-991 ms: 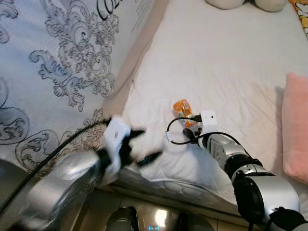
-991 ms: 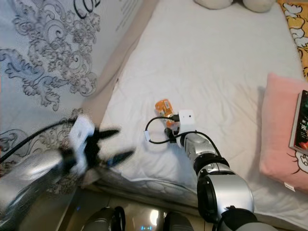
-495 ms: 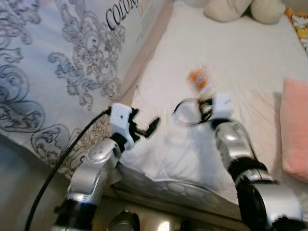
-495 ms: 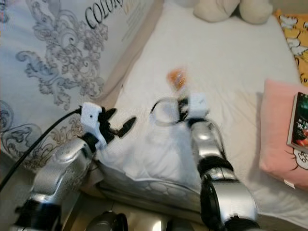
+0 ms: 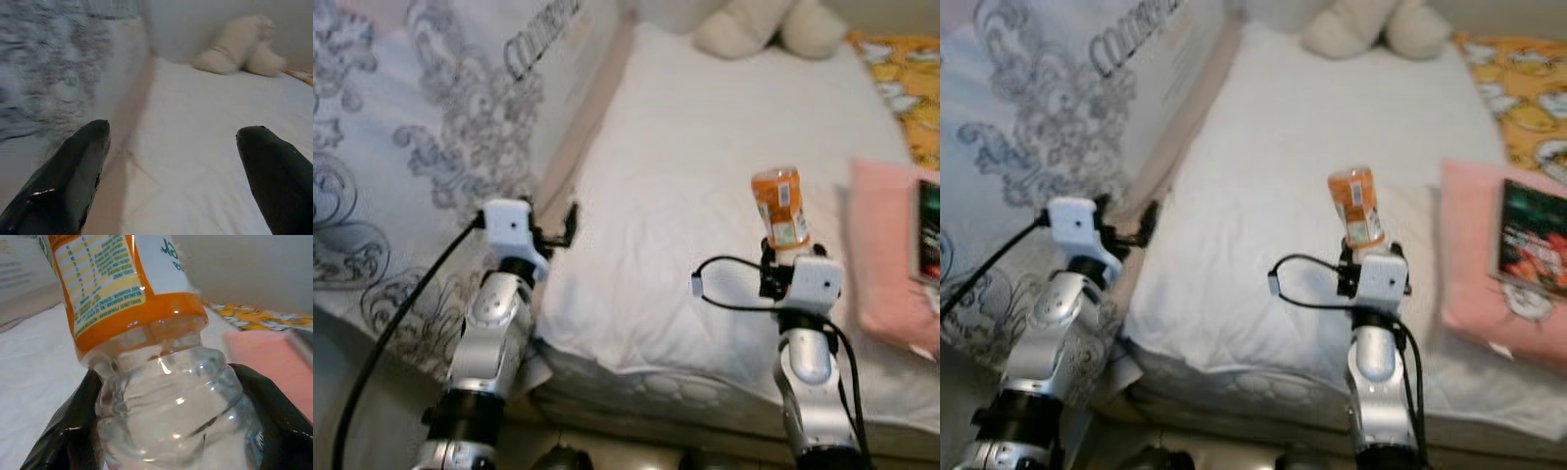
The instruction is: Clean up the room
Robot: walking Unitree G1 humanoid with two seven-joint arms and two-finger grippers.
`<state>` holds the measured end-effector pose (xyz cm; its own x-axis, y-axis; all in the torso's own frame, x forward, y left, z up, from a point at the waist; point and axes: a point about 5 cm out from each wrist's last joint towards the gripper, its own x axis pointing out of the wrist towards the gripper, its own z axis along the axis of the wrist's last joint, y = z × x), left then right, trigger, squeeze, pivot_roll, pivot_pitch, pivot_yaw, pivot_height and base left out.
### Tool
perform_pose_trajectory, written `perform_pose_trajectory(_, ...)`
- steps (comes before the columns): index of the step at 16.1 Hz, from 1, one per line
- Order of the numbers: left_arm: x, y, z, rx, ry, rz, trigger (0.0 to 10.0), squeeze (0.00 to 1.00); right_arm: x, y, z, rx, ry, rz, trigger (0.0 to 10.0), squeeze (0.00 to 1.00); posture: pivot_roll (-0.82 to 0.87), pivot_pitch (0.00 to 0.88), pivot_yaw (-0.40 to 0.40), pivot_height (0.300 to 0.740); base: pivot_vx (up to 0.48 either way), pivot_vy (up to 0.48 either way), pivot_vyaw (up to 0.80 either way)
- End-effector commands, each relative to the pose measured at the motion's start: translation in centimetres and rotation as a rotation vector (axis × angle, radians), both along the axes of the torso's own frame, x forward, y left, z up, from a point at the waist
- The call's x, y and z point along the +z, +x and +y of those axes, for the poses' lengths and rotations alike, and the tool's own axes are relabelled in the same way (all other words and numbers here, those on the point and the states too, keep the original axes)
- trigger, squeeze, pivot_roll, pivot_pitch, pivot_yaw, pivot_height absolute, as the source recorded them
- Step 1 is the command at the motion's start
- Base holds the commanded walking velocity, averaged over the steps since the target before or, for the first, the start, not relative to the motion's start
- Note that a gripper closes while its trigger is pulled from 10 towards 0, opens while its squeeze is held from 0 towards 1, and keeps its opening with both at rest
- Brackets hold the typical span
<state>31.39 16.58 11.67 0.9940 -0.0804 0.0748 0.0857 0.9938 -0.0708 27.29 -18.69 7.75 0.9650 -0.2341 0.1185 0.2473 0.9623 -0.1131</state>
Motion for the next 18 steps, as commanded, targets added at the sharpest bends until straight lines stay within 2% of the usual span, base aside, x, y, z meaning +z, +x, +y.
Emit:
perform_pose_trajectory(1,-0.3,0.3,0.1,0.050,-0.003,0.016,10.0,0.00,0.6,0.7,-0.8,-0.042,-0.005,-0.018,10.0,0.00,-0.18,0.000,0.055,0.740,0.337,-0.337,0.00)
perform_pose_trajectory(2,-0.8,0.3,-0.2,0.056,-0.037,0.039,10.0,0.00,1.3,1.0,-1.1,-0.055,-0.014,-0.029,10.0,0.00,-0.18,0.000,0.060,0.740,0.341,-0.334,0.00)
perform_pose_trajectory(5,-1.5,0.2,-0.8,0.039,-0.031,0.042,10.0,0.00,1.4,1.1,-1.5,-0.068,-0.020,-0.010,10.0,0.00,-0.18,0.000,0.057,0.740,0.339,-0.336,0.00)
perform_pose_trajectory(8,-1.5,0.3,-1.5,-0.010,0.003,0.036,10.0,0.00,1.3,1.7,-0.9,-0.039,-0.021,-0.006,10.0,0.00,-0.19,0.000,0.069,0.740,0.321,-0.352,0.00)
perform_pose_trajectory(12,-1.6,-0.1,-2.3,-0.057,-0.024,0.008,10.0,0.00,1.4,2.3,0.3,0.018,-0.030,0.005,10.0,0.00,-0.19,0.000,0.074,0.740,0.320,-0.355,0.00)
perform_pose_trajectory(13,-1.5,-0.3,-2.7,-0.091,-0.012,-0.012,10.0,0.00,1.6,2.4,0.8,0.044,-0.040,-0.005,10.0,0.00,-0.18,0.000,0.073,0.740,0.315,-0.360,-0.64)
perform_pose_trajectory(14,-1.3,-0.5,-3.0,-0.116,0.041,-0.040,10.0,0.00,1.6,2.4,1.1,0.064,-0.046,-0.008,10.0,0.00,-0.18,0.000,0.071,0.740,0.000,0.000,-0.66)
perform_pose_trajectory(15,-1.7,-0.6,-3.6,-0.147,0.132,-0.044,10.0,0.00,1.7,2.5,1.6,0.090,-0.045,-0.009,10.0,0.00,-0.18,0.000,0.068,0.740,0.000,0.000,-0.61)
perform_pose_trajectory(16,-2.0,-0.4,-3.1,-0.128,0.036,-0.011,10.0,0.00,1.7,2.6,1.7,0.098,-0.041,-0.011,10.0,0.00,-0.18,0.000,0.067,0.740,0.000,0.000,-0.60)
perform_pose_trajectory(18,-2.1,-0.4,-2.8,-0.122,0.013,-0.005,10.0,0.00,1.8,2.7,1.7,0.104,-0.043,-0.012,10.0,0.00,-0.18,0.000,0.065,0.740,0.000,0.193,-0.59)
